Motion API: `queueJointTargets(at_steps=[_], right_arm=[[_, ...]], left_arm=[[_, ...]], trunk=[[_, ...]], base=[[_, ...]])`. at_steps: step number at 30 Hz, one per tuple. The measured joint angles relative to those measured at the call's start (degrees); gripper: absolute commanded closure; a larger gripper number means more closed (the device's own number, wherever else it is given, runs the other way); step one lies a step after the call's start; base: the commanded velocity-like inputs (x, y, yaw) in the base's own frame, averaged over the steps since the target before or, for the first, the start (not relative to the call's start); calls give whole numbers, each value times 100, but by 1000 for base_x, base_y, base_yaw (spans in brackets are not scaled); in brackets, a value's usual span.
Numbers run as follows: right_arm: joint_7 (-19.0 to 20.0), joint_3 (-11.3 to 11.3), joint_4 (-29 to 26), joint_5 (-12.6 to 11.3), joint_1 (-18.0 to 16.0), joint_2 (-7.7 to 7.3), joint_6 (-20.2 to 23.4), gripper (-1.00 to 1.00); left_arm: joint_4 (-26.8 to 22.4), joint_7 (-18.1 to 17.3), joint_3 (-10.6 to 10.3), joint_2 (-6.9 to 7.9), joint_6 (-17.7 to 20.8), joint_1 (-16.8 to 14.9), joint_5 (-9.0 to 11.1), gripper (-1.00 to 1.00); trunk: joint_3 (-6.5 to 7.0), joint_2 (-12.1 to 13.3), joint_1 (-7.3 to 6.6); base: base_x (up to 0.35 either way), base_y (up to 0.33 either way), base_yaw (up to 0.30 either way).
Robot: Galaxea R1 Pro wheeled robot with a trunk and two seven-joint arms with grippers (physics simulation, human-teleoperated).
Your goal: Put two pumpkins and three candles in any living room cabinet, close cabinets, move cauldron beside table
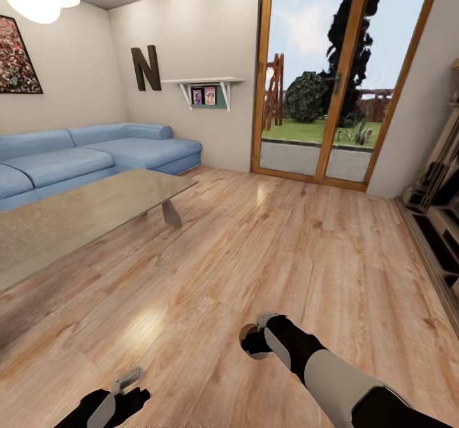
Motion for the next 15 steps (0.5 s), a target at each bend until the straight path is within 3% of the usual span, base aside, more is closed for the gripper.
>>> queueJointTargets(at_steps=[15], right_arm=[[0,64,0,0,-1,0,0,100]], left_arm=[[9,5,8,0,-3,0,9,-100]], trunk=[[10,0,0]], base=[[0,0,288]])
